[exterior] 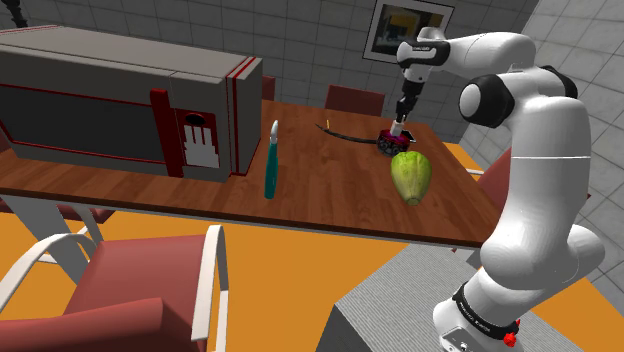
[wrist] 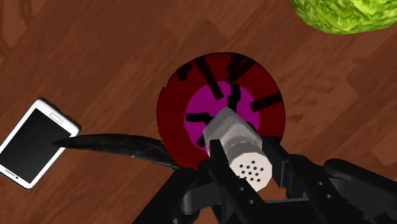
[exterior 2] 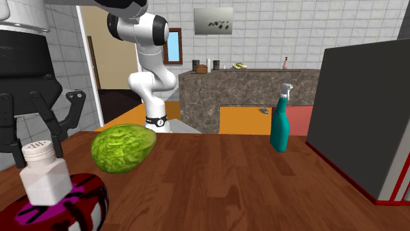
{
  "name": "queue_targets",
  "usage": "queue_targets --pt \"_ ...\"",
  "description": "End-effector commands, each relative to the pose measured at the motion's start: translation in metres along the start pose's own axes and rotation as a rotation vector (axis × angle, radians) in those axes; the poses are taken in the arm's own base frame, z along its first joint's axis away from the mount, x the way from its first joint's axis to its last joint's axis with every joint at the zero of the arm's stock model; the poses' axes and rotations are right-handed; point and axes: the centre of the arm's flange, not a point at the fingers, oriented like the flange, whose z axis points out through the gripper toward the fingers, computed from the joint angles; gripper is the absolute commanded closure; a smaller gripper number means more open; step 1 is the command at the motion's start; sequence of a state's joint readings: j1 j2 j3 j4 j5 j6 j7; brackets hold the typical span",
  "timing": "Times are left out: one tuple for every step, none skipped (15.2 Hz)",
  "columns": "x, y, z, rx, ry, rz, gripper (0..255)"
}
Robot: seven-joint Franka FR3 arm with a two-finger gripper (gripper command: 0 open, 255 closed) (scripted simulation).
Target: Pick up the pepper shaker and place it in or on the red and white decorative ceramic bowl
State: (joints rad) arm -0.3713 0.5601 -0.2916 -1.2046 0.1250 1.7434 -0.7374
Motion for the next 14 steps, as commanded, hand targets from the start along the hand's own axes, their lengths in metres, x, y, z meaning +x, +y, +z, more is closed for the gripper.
queue_targets --pt "0.0 0.0 0.002 0.0 0.001 0.0 255" --pt "0.0 0.0 0.002 0.0 0.001 0.0 255" --pt "0.0 0.0 0.002 0.0 0.001 0.0 255" --pt "0.0 0.0 0.002 0.0 0.001 0.0 255" --pt "0.0 0.0 0.002 0.0 0.001 0.0 255" --pt "0.0 0.0 0.002 0.0 0.001 0.0 255" --pt "0.0 0.0 0.002 0.0 0.001 0.0 0" --pt "0.0 0.0 0.002 0.0 0.001 0.0 0" --pt "0.0 0.0 0.002 0.0 0.001 0.0 0" --pt "0.0 0.0 0.002 0.0 0.001 0.0 0" --pt "0.0 0.0 0.002 0.0 0.001 0.0 0" --pt "0.0 0.0 0.002 0.0 0.001 0.0 0" --pt "0.0 0.0 -0.012 0.0 0.001 0.0 0" --pt "0.0 0.0 -0.025 0.0 0.001 0.0 0"
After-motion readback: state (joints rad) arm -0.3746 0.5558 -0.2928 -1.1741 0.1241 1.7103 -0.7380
